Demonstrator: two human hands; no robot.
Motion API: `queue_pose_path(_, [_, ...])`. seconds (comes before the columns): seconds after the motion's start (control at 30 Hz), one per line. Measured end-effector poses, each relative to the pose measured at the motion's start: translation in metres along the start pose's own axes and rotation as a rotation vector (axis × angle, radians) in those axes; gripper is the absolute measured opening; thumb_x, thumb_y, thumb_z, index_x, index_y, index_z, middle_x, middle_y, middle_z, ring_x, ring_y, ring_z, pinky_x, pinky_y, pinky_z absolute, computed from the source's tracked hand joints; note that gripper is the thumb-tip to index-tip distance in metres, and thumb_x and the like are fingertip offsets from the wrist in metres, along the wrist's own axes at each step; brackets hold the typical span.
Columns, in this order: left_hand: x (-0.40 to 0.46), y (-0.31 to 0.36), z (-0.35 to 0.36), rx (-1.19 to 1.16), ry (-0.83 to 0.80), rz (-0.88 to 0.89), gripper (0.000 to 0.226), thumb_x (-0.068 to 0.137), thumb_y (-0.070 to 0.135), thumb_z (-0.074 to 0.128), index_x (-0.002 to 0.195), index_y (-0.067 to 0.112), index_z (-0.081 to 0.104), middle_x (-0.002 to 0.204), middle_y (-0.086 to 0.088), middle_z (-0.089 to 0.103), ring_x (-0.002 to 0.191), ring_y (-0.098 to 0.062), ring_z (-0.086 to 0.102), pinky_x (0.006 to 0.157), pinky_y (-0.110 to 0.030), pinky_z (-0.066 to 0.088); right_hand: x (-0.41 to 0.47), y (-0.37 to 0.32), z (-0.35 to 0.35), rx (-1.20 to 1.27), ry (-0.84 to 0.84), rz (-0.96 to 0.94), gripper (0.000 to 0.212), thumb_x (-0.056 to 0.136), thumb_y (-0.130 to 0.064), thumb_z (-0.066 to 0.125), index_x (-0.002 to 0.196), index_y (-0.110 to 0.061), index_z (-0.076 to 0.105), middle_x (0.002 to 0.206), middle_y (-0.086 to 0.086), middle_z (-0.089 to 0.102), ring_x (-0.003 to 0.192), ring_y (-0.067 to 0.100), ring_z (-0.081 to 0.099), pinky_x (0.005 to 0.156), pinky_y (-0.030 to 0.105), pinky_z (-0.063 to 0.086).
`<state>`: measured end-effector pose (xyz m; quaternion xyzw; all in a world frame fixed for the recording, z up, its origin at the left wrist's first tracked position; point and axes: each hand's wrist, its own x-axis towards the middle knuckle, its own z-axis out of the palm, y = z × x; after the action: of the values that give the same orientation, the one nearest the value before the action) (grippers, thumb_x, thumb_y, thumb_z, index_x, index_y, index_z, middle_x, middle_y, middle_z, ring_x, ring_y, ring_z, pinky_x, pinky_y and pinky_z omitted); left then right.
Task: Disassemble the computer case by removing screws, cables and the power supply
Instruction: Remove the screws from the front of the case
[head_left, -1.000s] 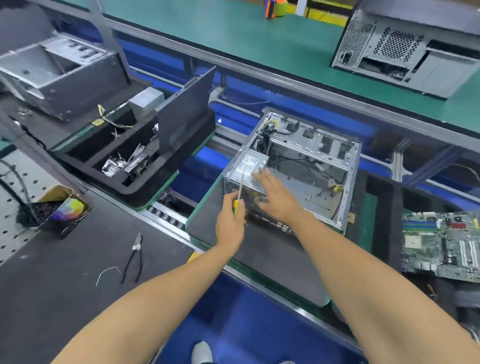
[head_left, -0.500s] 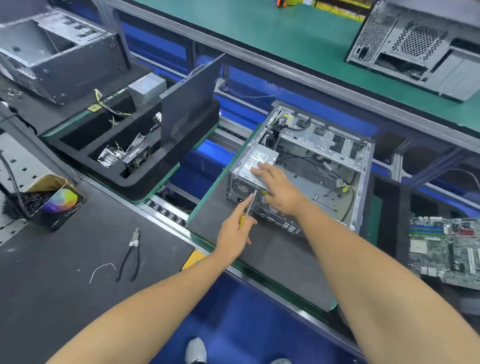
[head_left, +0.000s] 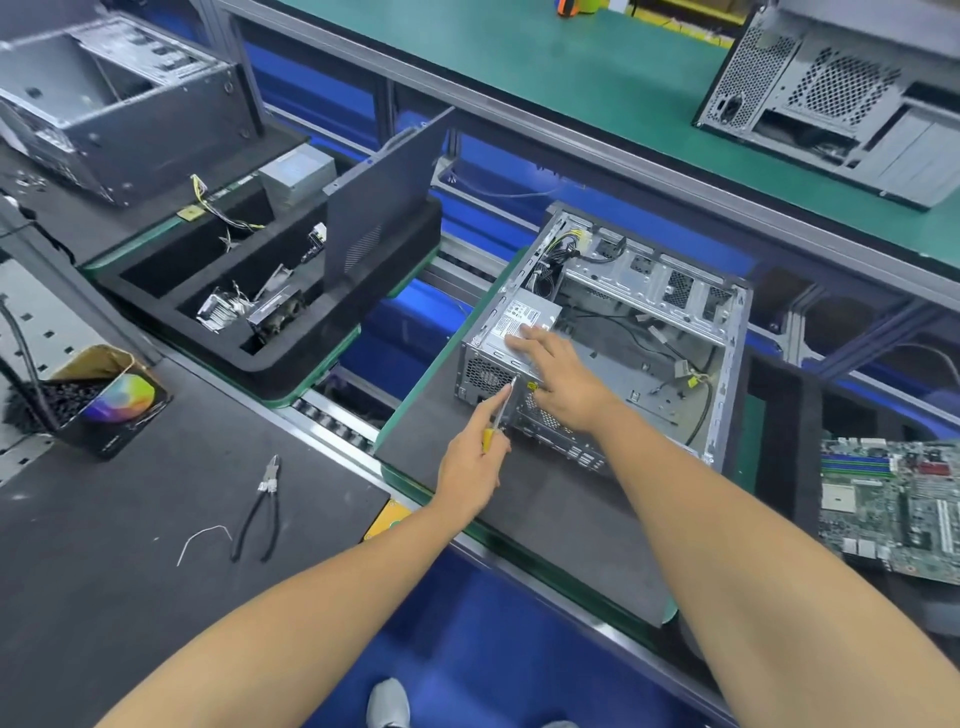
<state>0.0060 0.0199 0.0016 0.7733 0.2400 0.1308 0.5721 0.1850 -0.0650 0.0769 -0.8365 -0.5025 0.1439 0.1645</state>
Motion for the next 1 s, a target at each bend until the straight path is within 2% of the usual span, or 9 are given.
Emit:
queue_pose_path(0.13, [-0.001, 0.003, 0.000, 0.077, -0.001, -0.004, 0.060, 0.092, 0.040, 0.034, 0.143, 0.072, 0.028, 0.077, 0.006, 0.064, 0.055, -0.017, 0.062, 0.065, -0.044, 0.060, 0.000, 0.000, 0.001, -0.001, -0.001, -0.004, 0.084, 0.087, 0.004, 0.055, 0.159, -0.027, 0.025, 0.167, -0.004, 0.013, 0.153, 0.020, 0.008, 0.121, 0.044, 0.023])
queue_pose_path(0.27, [-0.003, 0.005, 0.001, 0.171, 0.022, 0.020, 0.062, 0.093, 0.040, 0.036, 0.144, 0.073, 0.022, 0.062, 0.012, 0.052, 0.057, -0.008, 0.055, 0.065, -0.035, 0.055, 0.000, 0.001, 0.001, -0.007, 0.003, 0.000, 0.085, 0.086, 0.005, 0.055, 0.159, -0.028, 0.025, 0.167, -0.005, 0.013, 0.152, 0.019, 0.009, 0.120, 0.044, 0.026])
queue_pose_path(0.43, [0.003, 0.004, -0.008, 0.144, -0.036, 0.029, 0.057, 0.104, 0.032, 0.043, 0.143, 0.070, 0.026, 0.062, 0.000, 0.045, 0.052, -0.011, 0.041, 0.057, -0.035, 0.043, 0.001, 0.003, 0.003, -0.016, 0.005, 0.001, 0.085, 0.086, 0.005, 0.054, 0.158, -0.029, 0.025, 0.166, -0.006, 0.013, 0.152, 0.018, 0.009, 0.120, 0.045, 0.026])
queue_pose_path(0.5, [0.008, 0.008, -0.018, 0.013, -0.134, -0.013, 0.052, 0.106, 0.032, 0.043, 0.142, 0.067, 0.032, 0.069, -0.008, 0.052, 0.049, -0.016, 0.041, 0.050, -0.034, 0.043, 0.001, 0.003, 0.004, -0.019, 0.008, 0.003, 0.085, 0.086, 0.005, 0.054, 0.158, -0.031, 0.025, 0.166, -0.008, 0.013, 0.151, 0.017, 0.009, 0.117, 0.045, 0.030])
queue_pose_path(0.57, [0.012, 0.015, -0.028, -0.268, -0.276, -0.158, 0.044, 0.108, 0.031, 0.044, 0.139, 0.062, 0.042, 0.075, -0.003, 0.056, 0.045, -0.017, 0.039, 0.041, -0.028, 0.038, 0.002, 0.003, 0.004, -0.022, 0.011, 0.010, 0.086, 0.085, 0.005, 0.054, 0.157, -0.031, 0.025, 0.165, -0.009, 0.013, 0.151, 0.016, 0.009, 0.116, 0.045, 0.032])
queue_pose_path(0.73, [0.029, 0.020, -0.056, -0.762, -0.587, -0.482, 0.034, 0.108, 0.036, 0.049, 0.137, 0.052, 0.054, 0.077, 0.001, 0.047, 0.050, -0.008, 0.027, 0.039, -0.017, 0.025, 0.003, 0.003, 0.006, -0.035, 0.019, 0.002, 0.085, 0.084, 0.006, 0.054, 0.158, -0.027, 0.026, 0.165, -0.003, 0.015, 0.150, 0.019, 0.010, 0.120, 0.046, 0.027])
queue_pose_path(0.83, [0.030, 0.023, -0.056, -0.638, -0.596, -0.479, 0.045, 0.101, 0.044, 0.060, 0.142, 0.030, 0.045, 0.077, -0.001, 0.048, 0.050, -0.010, 0.029, 0.039, -0.018, 0.028, 0.003, 0.003, 0.006, -0.039, 0.023, 0.003, 0.086, 0.084, 0.007, 0.054, 0.158, -0.027, 0.026, 0.165, -0.003, 0.015, 0.150, 0.018, 0.010, 0.120, 0.046, 0.026])
queue_pose_path(0.9, [0.029, 0.024, -0.053, -0.460, -0.535, -0.465, 0.062, 0.087, 0.047, 0.077, 0.128, 0.027, 0.034, 0.086, -0.005, 0.052, 0.057, -0.015, 0.038, 0.041, -0.022, 0.032, 0.003, 0.003, 0.006, -0.041, 0.024, 0.008, 0.087, 0.083, 0.007, 0.054, 0.157, -0.029, 0.025, 0.165, -0.005, 0.014, 0.149, 0.015, 0.009, 0.119, 0.045, 0.027])
queue_pose_path(1.0, [0.028, 0.020, -0.053, -0.303, -0.461, -0.470, 0.056, 0.083, 0.031, 0.082, 0.108, 0.027, 0.032, 0.102, -0.016, 0.050, 0.057, -0.022, 0.043, 0.042, -0.027, 0.037, 0.002, 0.002, 0.005, -0.041, 0.021, 0.020, 0.087, 0.084, 0.007, 0.054, 0.157, -0.030, 0.025, 0.165, -0.006, 0.014, 0.150, 0.016, 0.009, 0.116, 0.046, 0.031])
